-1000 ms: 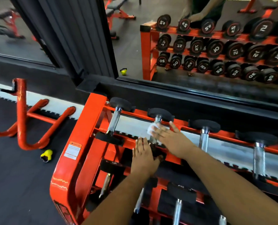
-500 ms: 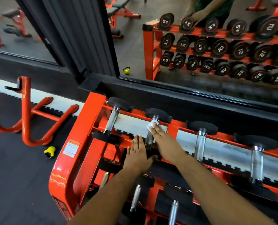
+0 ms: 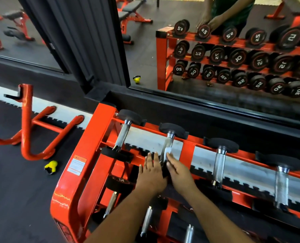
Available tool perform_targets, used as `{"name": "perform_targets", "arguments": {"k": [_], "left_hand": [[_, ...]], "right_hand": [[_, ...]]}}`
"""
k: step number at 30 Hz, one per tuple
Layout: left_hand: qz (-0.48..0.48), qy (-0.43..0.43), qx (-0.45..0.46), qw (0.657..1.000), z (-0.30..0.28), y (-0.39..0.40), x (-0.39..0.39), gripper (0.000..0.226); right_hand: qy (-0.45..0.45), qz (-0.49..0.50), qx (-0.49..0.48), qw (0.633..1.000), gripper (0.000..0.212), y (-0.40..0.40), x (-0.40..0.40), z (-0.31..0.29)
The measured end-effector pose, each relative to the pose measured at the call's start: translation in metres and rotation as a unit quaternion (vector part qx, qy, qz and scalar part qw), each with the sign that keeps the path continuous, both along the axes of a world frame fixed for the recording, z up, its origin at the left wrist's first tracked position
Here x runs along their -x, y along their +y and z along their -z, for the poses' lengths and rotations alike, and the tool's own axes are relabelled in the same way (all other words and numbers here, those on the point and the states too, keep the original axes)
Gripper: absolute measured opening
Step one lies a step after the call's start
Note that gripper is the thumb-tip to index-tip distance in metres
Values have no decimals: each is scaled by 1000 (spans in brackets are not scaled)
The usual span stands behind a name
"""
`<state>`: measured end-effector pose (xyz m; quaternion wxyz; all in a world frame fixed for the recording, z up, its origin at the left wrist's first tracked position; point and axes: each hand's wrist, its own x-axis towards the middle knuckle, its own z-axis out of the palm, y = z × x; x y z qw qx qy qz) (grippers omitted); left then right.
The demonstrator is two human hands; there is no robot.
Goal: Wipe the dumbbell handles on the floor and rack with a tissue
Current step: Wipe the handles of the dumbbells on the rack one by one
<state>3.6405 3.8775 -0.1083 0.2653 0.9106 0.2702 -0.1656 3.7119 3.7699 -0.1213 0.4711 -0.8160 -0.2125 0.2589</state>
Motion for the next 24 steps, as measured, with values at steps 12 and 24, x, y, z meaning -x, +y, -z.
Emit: {"name": "perform_targets", "arguments": {"k": [12, 24], "left_hand": [[5, 4, -11, 1000, 2, 0, 1, 95], [15, 10, -11, 1000, -2, 0, 2, 95]], "right_hand": [[138, 77, -45, 986, 53, 15, -3, -8], [148, 117, -57, 980, 47, 27, -7, -26]]}}
